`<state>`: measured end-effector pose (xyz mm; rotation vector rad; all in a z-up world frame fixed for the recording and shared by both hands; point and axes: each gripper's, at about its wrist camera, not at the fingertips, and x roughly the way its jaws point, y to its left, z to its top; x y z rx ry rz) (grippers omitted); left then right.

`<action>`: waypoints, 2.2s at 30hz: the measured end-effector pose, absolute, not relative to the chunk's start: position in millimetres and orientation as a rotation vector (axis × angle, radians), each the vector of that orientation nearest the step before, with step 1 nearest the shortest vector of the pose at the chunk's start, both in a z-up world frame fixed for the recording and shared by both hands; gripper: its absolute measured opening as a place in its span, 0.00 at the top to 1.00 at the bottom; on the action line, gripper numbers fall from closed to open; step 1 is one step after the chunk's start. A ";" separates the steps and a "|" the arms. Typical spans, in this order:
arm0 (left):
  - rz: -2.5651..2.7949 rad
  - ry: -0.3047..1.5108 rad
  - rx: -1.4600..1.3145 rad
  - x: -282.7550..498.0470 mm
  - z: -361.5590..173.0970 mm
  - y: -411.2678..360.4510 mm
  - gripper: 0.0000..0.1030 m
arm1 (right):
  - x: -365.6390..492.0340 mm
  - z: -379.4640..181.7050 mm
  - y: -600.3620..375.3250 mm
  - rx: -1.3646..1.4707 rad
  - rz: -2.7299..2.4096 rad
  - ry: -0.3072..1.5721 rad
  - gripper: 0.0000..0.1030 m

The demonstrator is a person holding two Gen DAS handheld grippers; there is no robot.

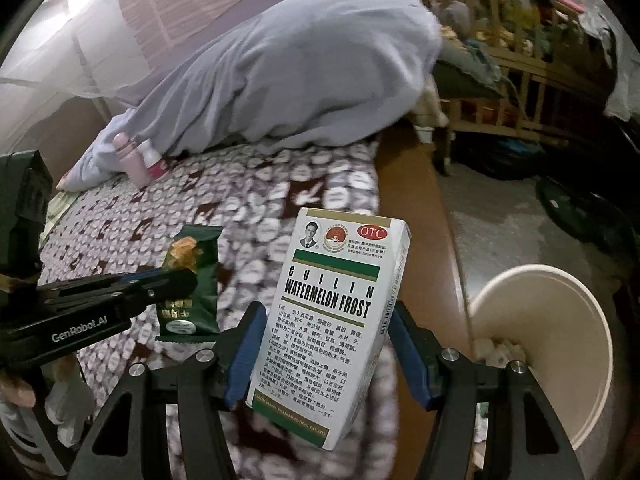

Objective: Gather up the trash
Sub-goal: 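Carry the green wrapper and Watermelon Frost box over the cream bin, then open both grippers to drop the wrapper and box into the bin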

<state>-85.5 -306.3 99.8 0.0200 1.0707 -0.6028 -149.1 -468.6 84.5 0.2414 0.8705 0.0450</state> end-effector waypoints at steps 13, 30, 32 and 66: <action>-0.704 1.078 0.058 -103.5 102.8 -366.6 0.90 | -180.4 78.1 -523.3 0.290 -0.064 0.867 0.41; -0.824 1.105 0.131 -130.9 94.5 -454.2 0.90 | -221.2 61.2 -601.4 0.384 -0.224 0.873 0.41; -0.839 1.106 0.135 -131.8 93.5 -463.5 0.90 | -223.3 58.9 -606.0 0.380 -0.242 0.879 0.41; -0.960 1.092 0.144 -137.9 68.6 -505.6 0.55 | -242.7 27.4 -655.0 0.452 -0.404 0.916 0.34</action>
